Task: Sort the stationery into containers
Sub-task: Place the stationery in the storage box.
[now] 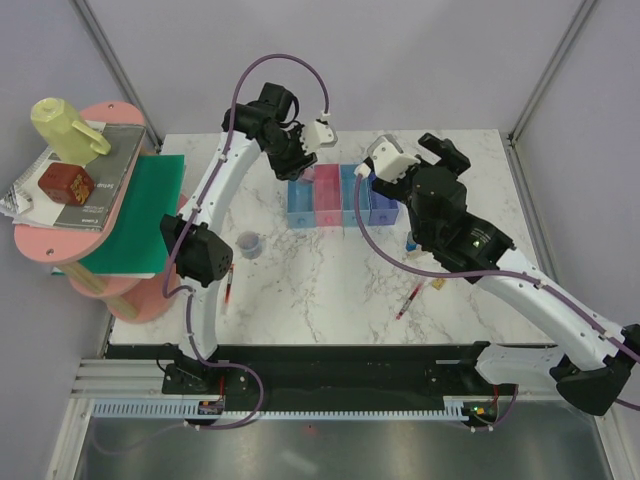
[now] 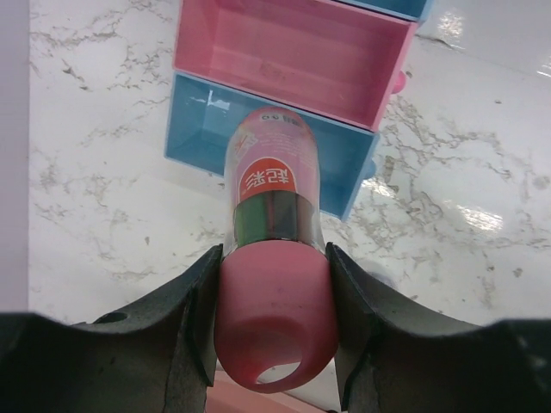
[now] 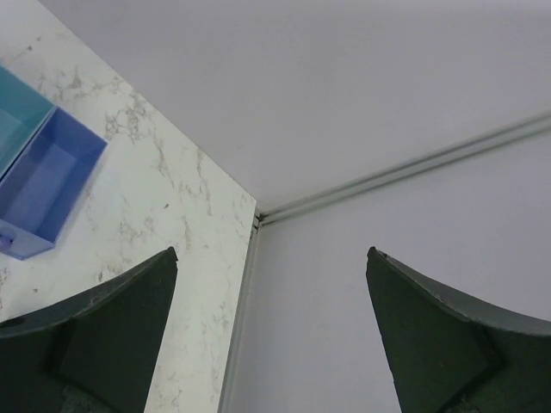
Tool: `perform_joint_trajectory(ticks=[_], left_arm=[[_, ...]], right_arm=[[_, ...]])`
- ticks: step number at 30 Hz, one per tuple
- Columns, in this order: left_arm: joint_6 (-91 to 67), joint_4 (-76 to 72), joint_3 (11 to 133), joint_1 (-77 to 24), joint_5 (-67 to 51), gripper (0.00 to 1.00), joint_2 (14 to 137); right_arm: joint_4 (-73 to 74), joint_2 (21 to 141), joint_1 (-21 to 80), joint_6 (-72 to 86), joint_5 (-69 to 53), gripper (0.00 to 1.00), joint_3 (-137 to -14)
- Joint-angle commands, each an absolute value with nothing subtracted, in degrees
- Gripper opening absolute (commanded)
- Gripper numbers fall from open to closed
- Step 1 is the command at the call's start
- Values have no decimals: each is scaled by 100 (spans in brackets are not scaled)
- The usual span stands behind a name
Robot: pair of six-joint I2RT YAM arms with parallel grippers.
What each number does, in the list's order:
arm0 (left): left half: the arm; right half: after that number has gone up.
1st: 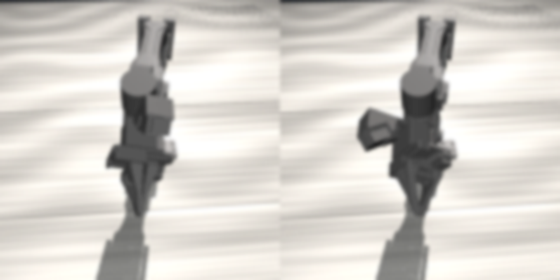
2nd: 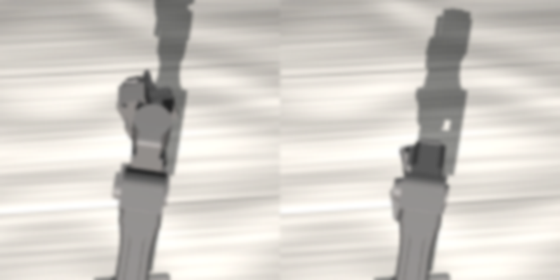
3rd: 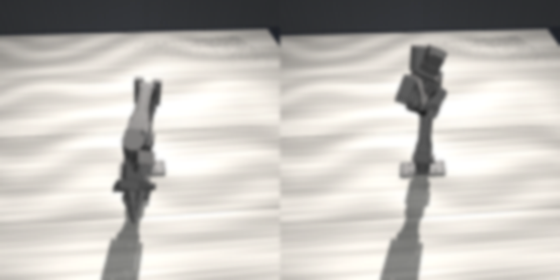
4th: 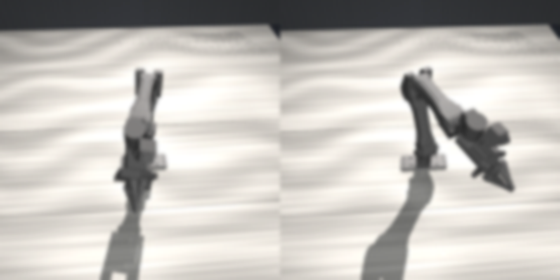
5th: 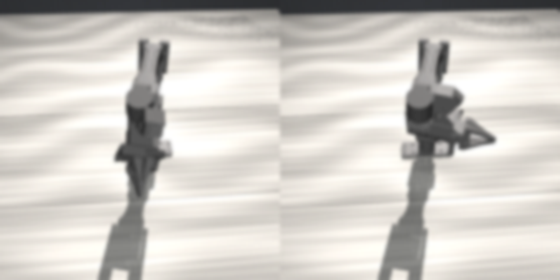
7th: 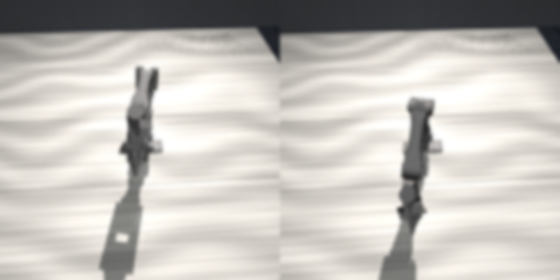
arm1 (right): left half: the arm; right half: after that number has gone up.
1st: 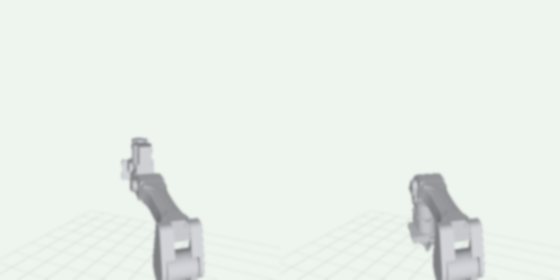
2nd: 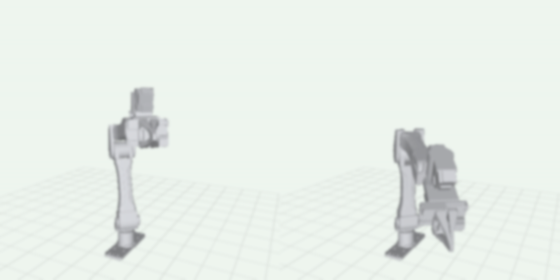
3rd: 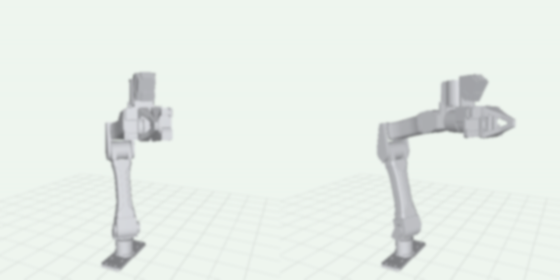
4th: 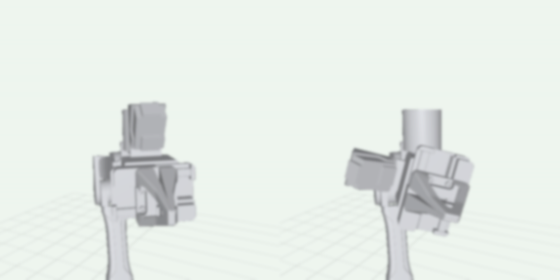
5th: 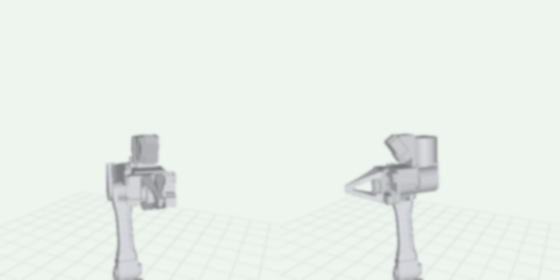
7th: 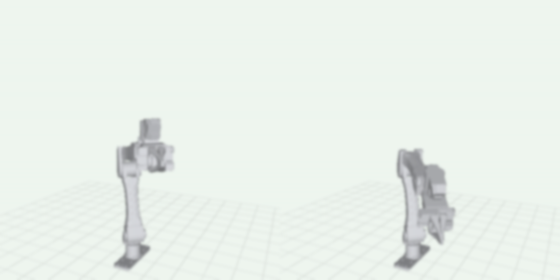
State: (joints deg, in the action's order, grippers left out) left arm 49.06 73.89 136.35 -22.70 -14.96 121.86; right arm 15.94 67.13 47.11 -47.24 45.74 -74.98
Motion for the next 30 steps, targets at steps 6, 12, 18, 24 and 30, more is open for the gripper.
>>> perform_joint_trajectory(ticks=[6,12,18,24,30], left_arm=[[5888,6548,14027,-2829,-1081,2,12498],[6538,6504,14018,-3181,-853,2,12805],[6873,6443,13922,-3217,-458,2,13095],[7083,6179,13896,-3208,-132,2,13210],[7356,6100,13799,-3190,-18,2,13377]], right_arm=[[1415,6117,4447,-4272,5106,98,-7067],[1626,5994,4351,-4201,5098,98,-7040],[1731,5950,4315,-4043,5001,98,-6996],[1775,5889,4289,-3946,4939,98,-6926],[1793,5845,4298,-3815,4834,98,-6873]])
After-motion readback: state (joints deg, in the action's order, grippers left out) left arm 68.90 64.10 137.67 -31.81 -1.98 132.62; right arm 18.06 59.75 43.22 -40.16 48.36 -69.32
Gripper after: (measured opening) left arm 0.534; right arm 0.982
